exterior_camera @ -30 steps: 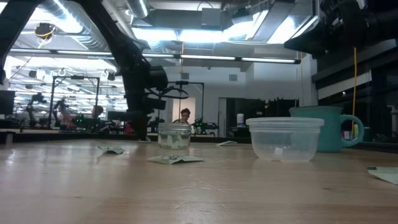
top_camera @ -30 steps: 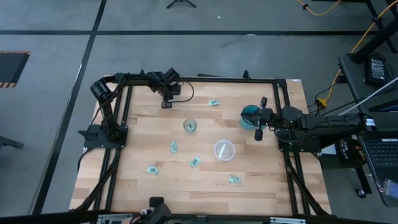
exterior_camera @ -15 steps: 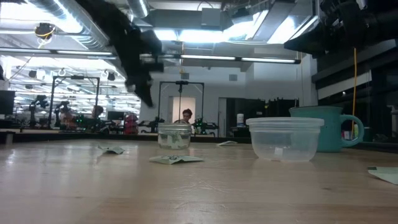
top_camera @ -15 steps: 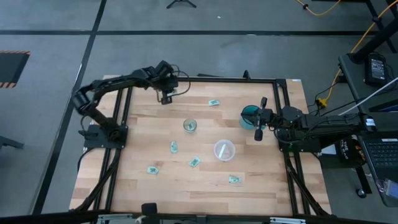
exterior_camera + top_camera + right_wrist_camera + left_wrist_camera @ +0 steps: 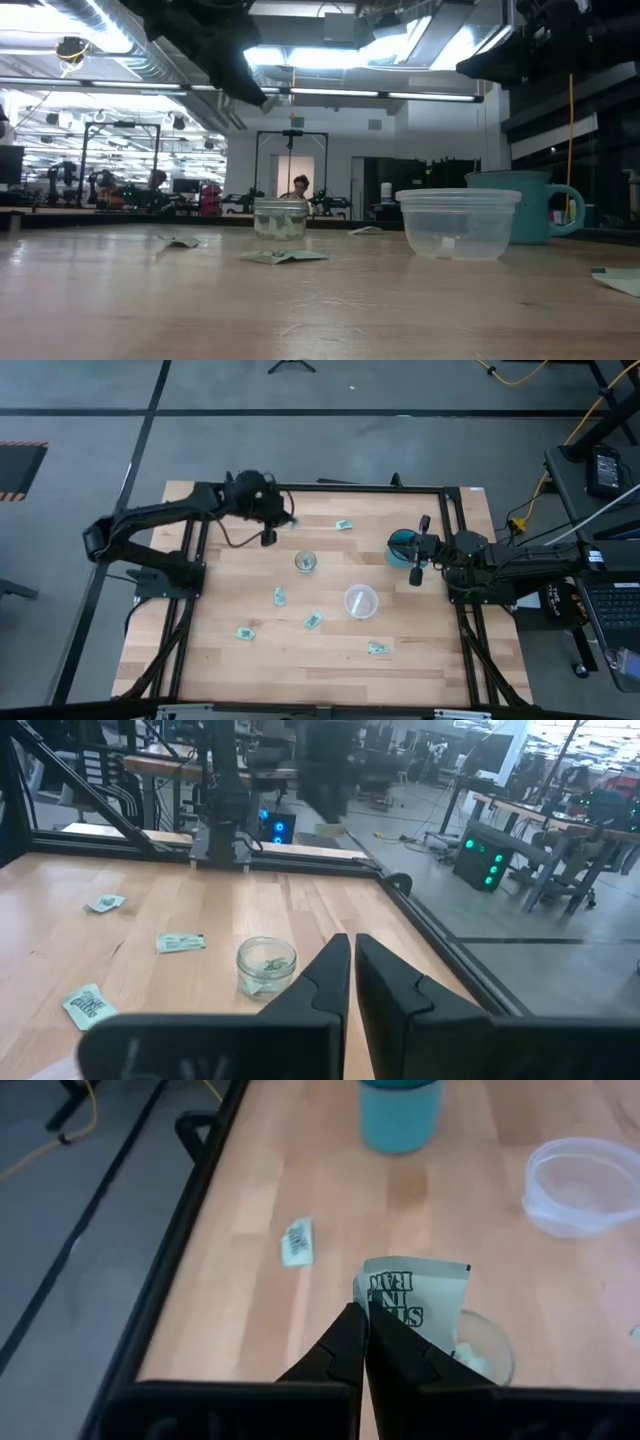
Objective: Pick and place Stevia / Truvia into bins
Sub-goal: Put the stevia packet into the transparent container
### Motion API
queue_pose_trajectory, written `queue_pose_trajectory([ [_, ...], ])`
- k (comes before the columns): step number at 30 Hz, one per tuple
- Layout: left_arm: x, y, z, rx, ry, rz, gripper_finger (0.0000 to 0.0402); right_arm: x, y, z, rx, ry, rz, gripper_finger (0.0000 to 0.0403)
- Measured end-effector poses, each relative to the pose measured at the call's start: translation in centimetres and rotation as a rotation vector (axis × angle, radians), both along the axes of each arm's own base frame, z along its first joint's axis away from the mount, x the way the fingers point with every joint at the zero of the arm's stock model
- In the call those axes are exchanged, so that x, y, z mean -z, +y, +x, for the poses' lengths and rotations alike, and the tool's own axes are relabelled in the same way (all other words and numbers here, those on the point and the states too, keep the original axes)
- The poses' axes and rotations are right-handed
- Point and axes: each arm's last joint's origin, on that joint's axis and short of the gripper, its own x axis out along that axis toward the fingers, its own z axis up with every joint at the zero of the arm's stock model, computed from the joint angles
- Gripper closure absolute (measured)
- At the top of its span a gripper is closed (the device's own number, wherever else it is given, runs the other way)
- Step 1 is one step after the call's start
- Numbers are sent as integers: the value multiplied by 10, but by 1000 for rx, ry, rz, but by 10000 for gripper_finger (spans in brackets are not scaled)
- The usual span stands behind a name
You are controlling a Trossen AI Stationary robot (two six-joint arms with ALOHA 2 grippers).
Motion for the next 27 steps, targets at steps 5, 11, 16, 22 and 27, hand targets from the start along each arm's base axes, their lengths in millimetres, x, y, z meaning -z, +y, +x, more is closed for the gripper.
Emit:
queue_pose_trajectory([
  [5, 17, -36, 11, 12, -96, 6, 400, 0, 0, 0, -1, 0, 2, 377],
  [11, 34, -77, 20, -127, -226, 69, 400, 0, 0, 0, -2, 0, 16, 377],
  [16, 39, -110, 25, -201, -319, 135, 400, 1, 0, 0, 0, -7, 56, 377],
  [22, 46, -133, 28, -149, -309, 140, 400, 4, 5, 4, -123, 4, 141, 377],
  [27, 52, -132, 32, -175, -297, 102, 400, 9, 12, 15, -217, 34, 161, 377],
])
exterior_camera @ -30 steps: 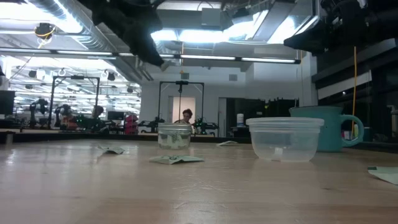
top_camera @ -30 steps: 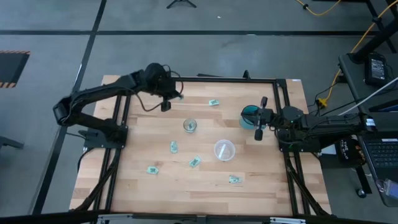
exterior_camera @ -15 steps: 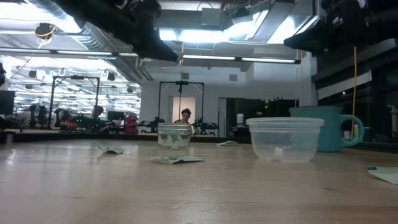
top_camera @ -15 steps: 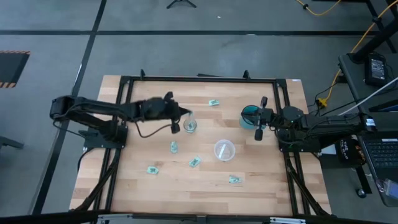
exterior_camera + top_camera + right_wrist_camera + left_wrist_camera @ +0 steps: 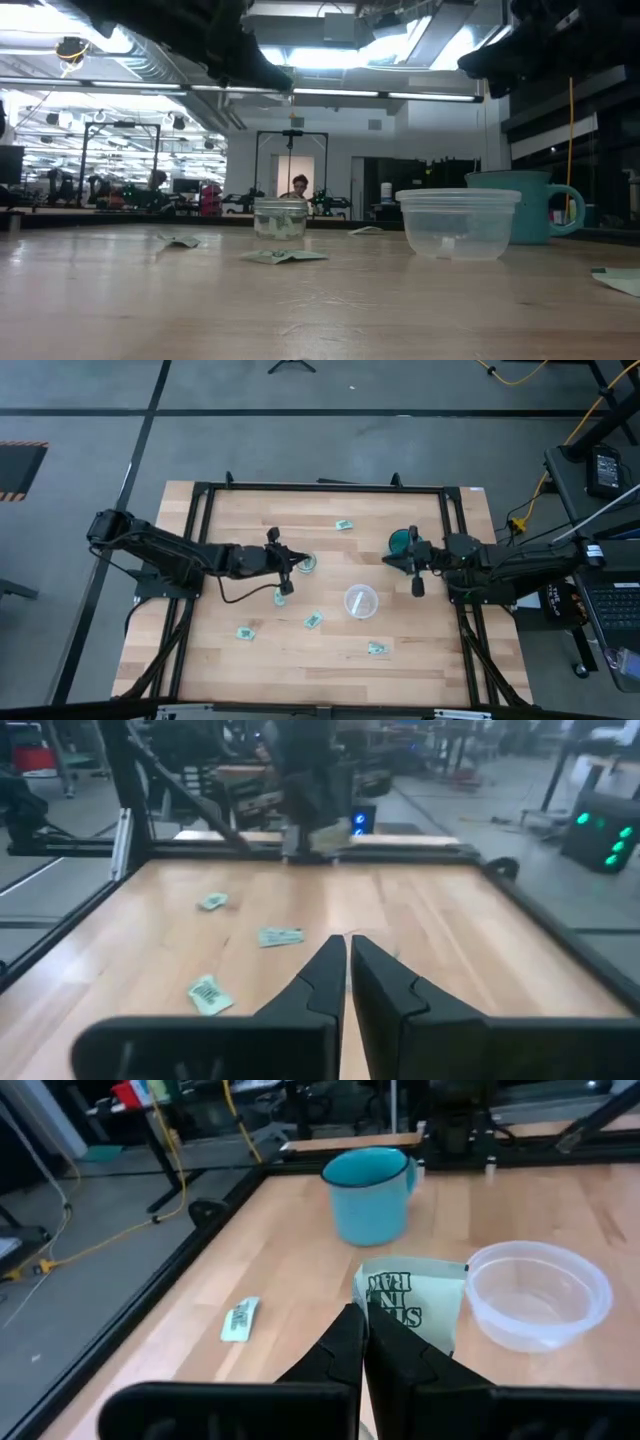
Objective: Pick and place Stevia / Truvia into bins
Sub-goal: Put the stevia packet into the transparent container
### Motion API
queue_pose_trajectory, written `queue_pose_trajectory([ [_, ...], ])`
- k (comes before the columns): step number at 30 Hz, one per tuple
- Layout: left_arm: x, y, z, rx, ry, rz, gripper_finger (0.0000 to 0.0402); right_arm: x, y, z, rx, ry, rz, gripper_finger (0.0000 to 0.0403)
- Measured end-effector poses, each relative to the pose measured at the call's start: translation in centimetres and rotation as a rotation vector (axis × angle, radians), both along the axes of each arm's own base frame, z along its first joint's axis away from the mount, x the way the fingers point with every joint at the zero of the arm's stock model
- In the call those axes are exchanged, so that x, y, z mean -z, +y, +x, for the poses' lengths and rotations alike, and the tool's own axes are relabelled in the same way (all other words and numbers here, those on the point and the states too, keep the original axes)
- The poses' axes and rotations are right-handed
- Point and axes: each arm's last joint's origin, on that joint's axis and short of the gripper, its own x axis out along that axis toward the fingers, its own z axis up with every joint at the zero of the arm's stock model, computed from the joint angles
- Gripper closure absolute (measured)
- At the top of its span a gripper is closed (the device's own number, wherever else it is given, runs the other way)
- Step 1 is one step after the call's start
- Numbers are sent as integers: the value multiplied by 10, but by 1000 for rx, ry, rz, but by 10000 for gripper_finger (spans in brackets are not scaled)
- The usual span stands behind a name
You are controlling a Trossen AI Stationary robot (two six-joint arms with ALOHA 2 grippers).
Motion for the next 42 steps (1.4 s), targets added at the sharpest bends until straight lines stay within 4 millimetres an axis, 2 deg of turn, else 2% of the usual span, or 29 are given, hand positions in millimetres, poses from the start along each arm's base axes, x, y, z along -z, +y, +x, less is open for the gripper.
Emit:
queue_pose_trajectory([
  [5, 10, 5, 11, -16, -7, 3, 400, 9, 4, 17, 47, 42, 25, 378],
  [13, 15, 12, 25, -8, -86, 30, 400, 3, 21, 60, 42, 161, 24, 398],
  [20, 14, 12, 32, -11, -194, 23, 400, -9, 29, 102, 85, 207, -1, 390],
  [25, 17, 12, 35, -10, -195, 47, 400, -24, 31, 120, 97, 241, -11, 380],
  [29, 17, 12, 35, -13, -194, 48, 400, -31, 32, 129, 98, 249, -13, 345],
  [38, 16, 12, 35, -17, -202, 50, 400, -28, 29, 148, 120, 263, -11, 224],
  [42, 13, 12, 36, -17, -222, 75, 400, -30, 23, 156, 206, 258, -26, 193],
])
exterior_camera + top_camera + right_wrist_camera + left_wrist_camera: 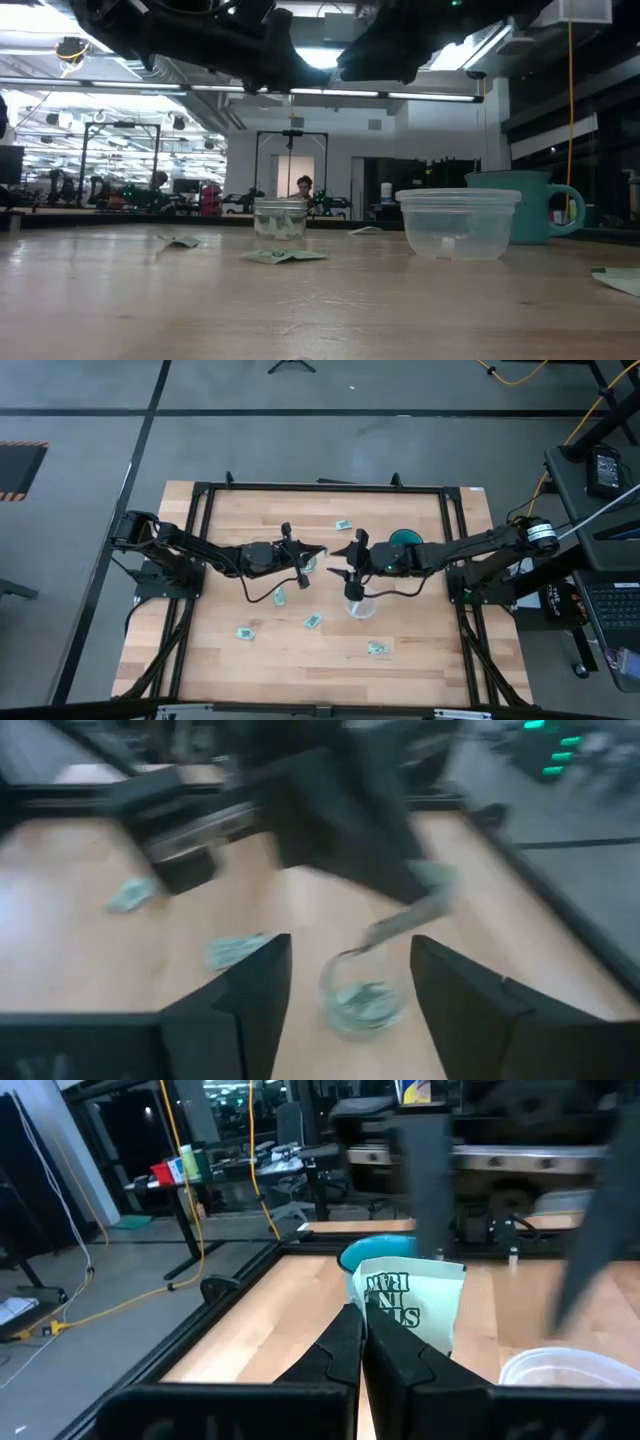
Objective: Pick and place Stevia / Truvia into bins
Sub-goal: Put the stevia packet into the transparent container
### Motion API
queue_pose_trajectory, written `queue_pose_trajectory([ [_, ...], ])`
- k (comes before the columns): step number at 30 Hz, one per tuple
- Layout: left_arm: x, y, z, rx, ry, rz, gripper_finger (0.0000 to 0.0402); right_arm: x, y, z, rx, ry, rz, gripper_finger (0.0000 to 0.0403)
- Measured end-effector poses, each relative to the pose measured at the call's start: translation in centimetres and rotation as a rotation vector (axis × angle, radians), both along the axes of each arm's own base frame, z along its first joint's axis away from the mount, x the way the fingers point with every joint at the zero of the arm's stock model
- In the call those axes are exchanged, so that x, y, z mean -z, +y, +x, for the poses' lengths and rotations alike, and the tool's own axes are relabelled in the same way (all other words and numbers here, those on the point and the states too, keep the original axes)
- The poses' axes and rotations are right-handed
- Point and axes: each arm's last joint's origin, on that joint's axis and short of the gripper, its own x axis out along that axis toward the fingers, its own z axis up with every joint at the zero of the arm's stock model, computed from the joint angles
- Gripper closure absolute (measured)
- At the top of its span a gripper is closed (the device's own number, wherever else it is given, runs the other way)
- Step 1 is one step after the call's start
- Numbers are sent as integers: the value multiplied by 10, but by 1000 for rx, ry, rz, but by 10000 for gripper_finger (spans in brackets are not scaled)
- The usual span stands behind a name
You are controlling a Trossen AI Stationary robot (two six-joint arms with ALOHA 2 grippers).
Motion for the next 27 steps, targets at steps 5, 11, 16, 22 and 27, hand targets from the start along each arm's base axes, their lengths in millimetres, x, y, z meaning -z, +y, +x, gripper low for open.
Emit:
queue_pose_trajectory([
  [5, -1, -2, 0, -5, -6, 21, 400, -1, -4, 5, 48, -5, -13, 181],
  [11, -1, -1, 0, -10, -4, 23, 400, -4, -3, 8, 44, -41, -9, 183],
  [16, -1, -5, 0, 13, -3, 23, 400, -4, -3, 8, 44, -38, -10, 212],
  [22, -1, -13, 0, 47, 1, 33, 400, -3, -2, 8, 31, -27, -18, 289],
  [27, -2, -21, -2, 60, 5, 38, 400, -3, -2, 7, 20, -14, -38, 377],
])
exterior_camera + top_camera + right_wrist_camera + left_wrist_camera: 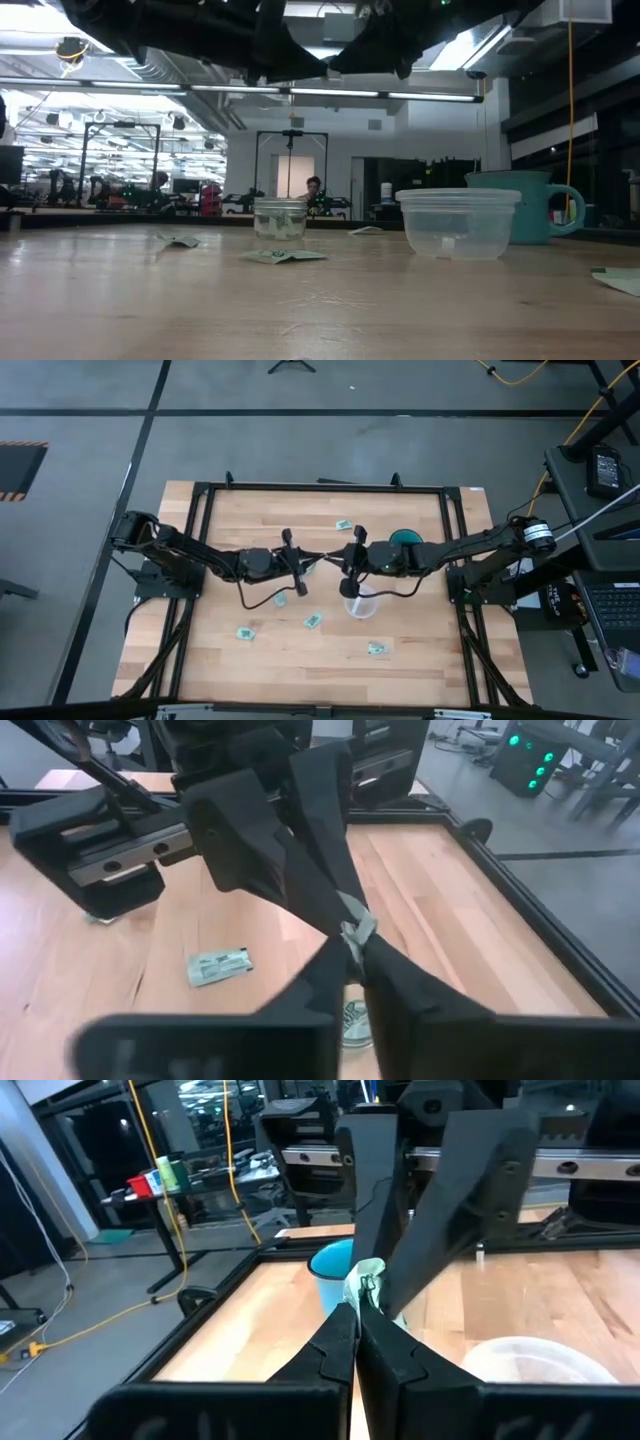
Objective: Pick and place Stevia / Truvia into bins
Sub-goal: Put the stevia packet into the transparent container
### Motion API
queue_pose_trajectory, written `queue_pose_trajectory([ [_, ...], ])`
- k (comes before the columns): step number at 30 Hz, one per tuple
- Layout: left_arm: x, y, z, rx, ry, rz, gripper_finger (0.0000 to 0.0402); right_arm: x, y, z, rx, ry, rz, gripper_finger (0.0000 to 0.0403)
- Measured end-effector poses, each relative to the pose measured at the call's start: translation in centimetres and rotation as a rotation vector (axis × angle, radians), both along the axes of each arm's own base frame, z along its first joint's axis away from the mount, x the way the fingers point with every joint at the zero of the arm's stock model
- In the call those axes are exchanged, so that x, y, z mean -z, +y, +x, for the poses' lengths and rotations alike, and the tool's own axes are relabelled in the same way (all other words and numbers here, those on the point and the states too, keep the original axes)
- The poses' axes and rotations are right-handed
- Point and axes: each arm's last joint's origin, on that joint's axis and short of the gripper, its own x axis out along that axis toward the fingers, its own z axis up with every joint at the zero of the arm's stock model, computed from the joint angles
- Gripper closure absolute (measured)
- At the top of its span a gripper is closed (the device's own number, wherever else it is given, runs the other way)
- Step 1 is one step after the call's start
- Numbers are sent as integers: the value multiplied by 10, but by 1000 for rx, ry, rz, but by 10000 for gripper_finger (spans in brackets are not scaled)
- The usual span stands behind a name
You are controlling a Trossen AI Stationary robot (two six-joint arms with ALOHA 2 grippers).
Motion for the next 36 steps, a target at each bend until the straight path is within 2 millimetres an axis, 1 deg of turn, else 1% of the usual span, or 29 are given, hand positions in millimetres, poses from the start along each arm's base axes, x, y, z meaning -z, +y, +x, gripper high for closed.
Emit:
queue_pose_trajectory([
  [2, -1, -2, -1, -5, 1, 9, 400, 0, 0, 0, -8, 3, -16, 390],
  [5, -1, -6, -2, -22, 9, 43, 400, -1, 0, 0, -12, 2, -14, 387],
  [12, -2, -15, -3, -26, 18, 82, 394, -1, 1, 0, -14, 6, -22, 396],
  [16, -3, -24, -5, 30, 16, 83, 367, 2, -2, -1, 11, 26, -28, 399],
  [20, -6, -31, -9, 36, 23, 105, 333, -3, 0, -3, -15, 10, -33, 400],
  [23, -13, -37, -17, -17, 47, 123, 312, -11, -1, -7, -16, -11, -37, 401],
  [26, -21, -39, -29, -75, 94, 149, 301, -16, -1, -15, -19, 6, -37, 401],
  [28, -25, -43, -37, -57, 122, 154, 301, -20, 0, -21, -25, 25, -31, 401],
  [31, -30, -45, -49, -31, 159, 137, 310, -26, 4, -28, -35, 26, -19, 401],
  [36, -31, -46, -66, -6, 187, 107, 352, -35, 18, -42, -91, 29, -16, 401],
])
